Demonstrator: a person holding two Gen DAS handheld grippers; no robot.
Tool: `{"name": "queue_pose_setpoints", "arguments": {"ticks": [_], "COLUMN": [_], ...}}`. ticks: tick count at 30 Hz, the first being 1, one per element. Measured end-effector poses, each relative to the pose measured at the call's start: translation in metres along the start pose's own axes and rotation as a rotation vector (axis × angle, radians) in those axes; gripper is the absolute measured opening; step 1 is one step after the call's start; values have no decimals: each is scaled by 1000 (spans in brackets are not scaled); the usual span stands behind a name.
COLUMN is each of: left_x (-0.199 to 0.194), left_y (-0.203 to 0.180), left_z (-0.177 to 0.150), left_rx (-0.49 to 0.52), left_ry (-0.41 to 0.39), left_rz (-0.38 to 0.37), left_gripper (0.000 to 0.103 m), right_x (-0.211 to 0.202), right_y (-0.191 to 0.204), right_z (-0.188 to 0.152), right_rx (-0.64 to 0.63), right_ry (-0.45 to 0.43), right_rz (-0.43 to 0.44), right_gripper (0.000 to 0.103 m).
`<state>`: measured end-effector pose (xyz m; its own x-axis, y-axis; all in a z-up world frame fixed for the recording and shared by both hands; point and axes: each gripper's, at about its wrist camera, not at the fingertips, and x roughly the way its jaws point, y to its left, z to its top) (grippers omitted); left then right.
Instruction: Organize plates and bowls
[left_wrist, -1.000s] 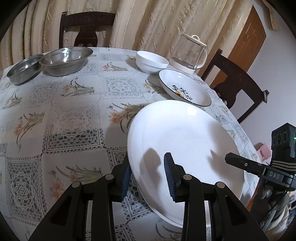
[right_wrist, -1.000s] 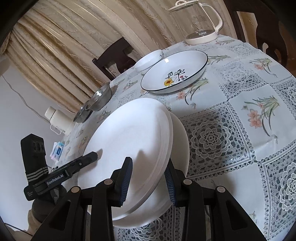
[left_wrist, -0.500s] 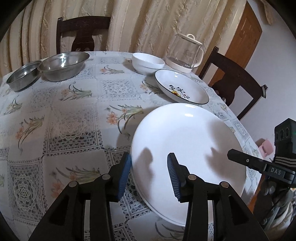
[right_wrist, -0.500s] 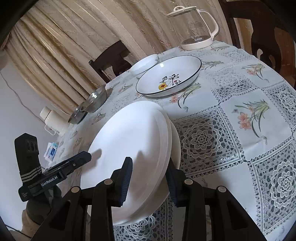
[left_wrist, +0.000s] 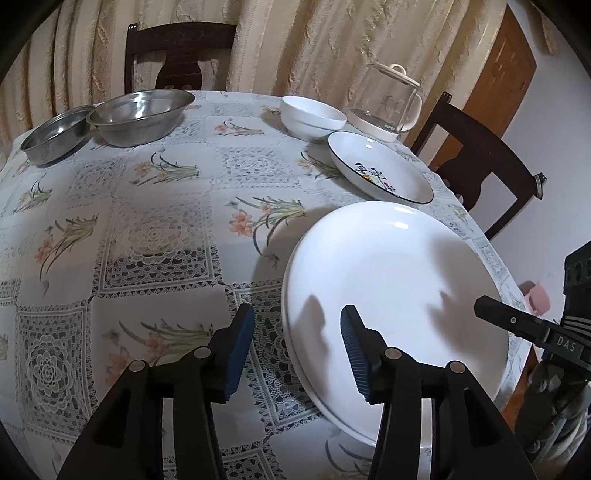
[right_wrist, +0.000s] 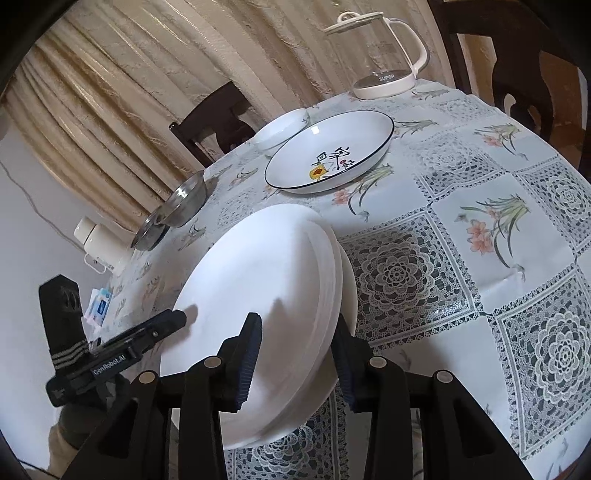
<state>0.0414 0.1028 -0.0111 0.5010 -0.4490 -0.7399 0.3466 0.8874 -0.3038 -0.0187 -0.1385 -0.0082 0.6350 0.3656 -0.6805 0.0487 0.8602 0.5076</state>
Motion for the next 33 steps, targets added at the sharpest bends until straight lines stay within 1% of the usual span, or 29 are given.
{"name": "queue_pose_setpoints", "arguments": {"ticks": [8,10,12,13,14,18,24,29,33], "left_x": [5,7,7,7,7,9,9,8,9], "left_y": [6,7,9,9,10,12,12,12,13], "left_z": [-2,-3,-3,-3,-3,-3,-4,-4,-4], "left_rx": [-17,-21,-24,-25,-26,-34,-38,-32,-35], "left_ry": [18,22,23,22,21,26,27,24,25], "left_rz": [17,20,19,22,24,28,27,45,46], "left_gripper": [52,52,57,61,62,62,64,69,69], "right_x": [-9,-11,-11,-12,-14,-18,-13,-10,-2], "right_y": [-6,-6,-8,-8,-7,0,-1,-2,-1], "right_z": [1,0,-1,-1,-2,0,-1,-4,-6], "right_rx": [74,80,89,84,81,44,38,28,17], "right_ry": [-20,-29,-32,-43,-50,-76,-70,-73,-55], "right_rz": [5,-7,-25,-19,-25,-40,-63,-113,-151], "right_gripper": [43,47,48,48,48,49,50,51,53]}}
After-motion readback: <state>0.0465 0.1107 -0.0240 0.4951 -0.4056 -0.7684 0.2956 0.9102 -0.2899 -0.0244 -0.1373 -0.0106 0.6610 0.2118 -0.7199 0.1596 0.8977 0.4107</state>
